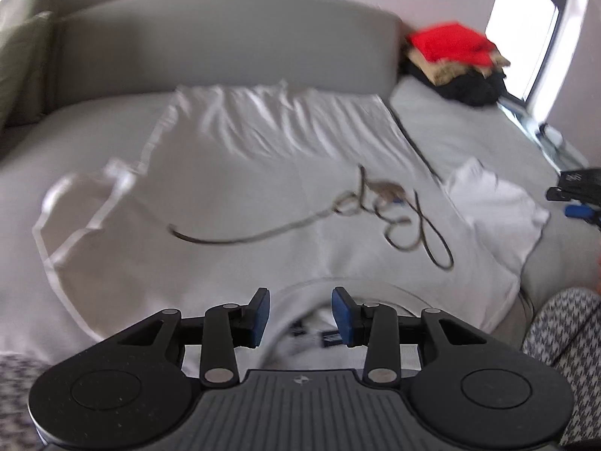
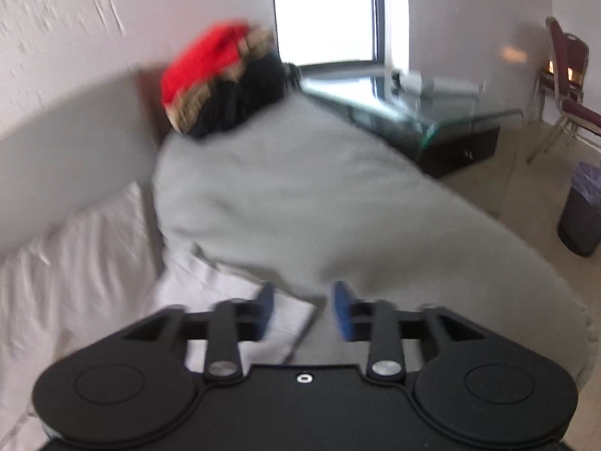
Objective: Fold clothes
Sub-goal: 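Smooth the shirt body with the left gripper while the right gripper hovers over the print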
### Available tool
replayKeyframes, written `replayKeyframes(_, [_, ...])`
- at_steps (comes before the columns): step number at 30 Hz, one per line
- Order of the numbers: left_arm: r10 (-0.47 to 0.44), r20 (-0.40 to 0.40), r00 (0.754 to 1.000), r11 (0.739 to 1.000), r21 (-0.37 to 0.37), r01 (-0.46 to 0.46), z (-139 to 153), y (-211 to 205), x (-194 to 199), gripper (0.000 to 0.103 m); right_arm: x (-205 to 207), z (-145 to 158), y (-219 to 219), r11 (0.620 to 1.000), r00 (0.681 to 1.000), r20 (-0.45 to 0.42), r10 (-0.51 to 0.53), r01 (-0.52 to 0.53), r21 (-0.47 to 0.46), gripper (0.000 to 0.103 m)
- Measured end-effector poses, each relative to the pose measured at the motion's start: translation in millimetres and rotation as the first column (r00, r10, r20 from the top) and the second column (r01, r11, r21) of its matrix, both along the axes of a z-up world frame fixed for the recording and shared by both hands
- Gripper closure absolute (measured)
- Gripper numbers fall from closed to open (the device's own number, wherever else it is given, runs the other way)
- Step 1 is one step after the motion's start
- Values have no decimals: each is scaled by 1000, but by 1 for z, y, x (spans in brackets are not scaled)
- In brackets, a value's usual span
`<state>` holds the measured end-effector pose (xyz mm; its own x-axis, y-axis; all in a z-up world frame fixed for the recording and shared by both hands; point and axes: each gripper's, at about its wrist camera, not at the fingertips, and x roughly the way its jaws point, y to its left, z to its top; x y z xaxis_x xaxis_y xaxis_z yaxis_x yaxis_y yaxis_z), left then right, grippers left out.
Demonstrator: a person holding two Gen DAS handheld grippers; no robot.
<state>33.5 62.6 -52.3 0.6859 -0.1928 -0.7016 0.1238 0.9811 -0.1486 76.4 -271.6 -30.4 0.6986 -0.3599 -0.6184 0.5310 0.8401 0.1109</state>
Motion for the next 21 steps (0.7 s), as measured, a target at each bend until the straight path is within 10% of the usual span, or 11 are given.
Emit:
replayKeyframes(5, [140,11,990,990,-6,-139,1,34,4,73,-9,-5,26,931,957,59,284,-290,224,85])
replayKeyframes(11, [156,-97,983,987,-17,-158,-26,42,14,97,7,-62,41,861,927,-56,371,-320,394,89])
replayKeyframes(17, [31,-113,993,992,126,-17,-17,7,-13,102,-12,-55,51,967,930,-286,232,-189,169,99])
replayKeyframes(21, [13,-110,994,992,125,1,-10,7,-37,99,-32,-34,55,964,944,-212,253,-227,142,92])
